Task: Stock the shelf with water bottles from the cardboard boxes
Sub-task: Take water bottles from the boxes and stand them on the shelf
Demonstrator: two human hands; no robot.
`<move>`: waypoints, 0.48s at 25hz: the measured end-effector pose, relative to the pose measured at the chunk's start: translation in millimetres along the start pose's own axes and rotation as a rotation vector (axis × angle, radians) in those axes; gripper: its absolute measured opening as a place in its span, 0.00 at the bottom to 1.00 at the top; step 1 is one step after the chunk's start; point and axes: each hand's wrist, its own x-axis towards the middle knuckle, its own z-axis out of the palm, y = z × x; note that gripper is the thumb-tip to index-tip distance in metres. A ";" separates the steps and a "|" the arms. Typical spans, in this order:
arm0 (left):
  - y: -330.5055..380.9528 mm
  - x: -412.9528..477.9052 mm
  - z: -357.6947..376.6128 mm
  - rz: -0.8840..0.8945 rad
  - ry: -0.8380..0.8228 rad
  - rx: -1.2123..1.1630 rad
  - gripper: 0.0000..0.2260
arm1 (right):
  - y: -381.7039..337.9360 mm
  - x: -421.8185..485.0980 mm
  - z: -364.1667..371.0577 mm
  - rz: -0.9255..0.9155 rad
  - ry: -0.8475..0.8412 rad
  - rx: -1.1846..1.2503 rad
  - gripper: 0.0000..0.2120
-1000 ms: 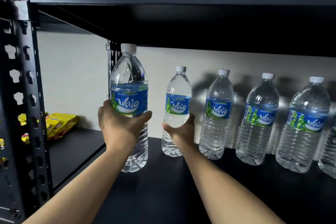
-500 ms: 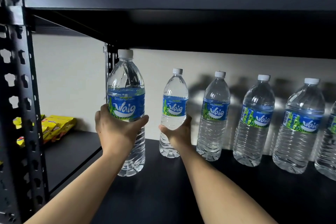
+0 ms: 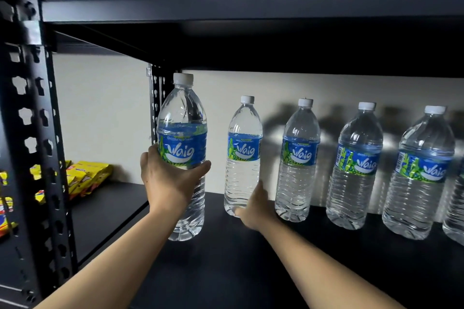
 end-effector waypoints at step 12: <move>-16.7 29.3 37.6 0.037 0.009 -0.043 0.32 | 31.9 -45.0 10.2 -0.073 -0.132 -0.438 0.39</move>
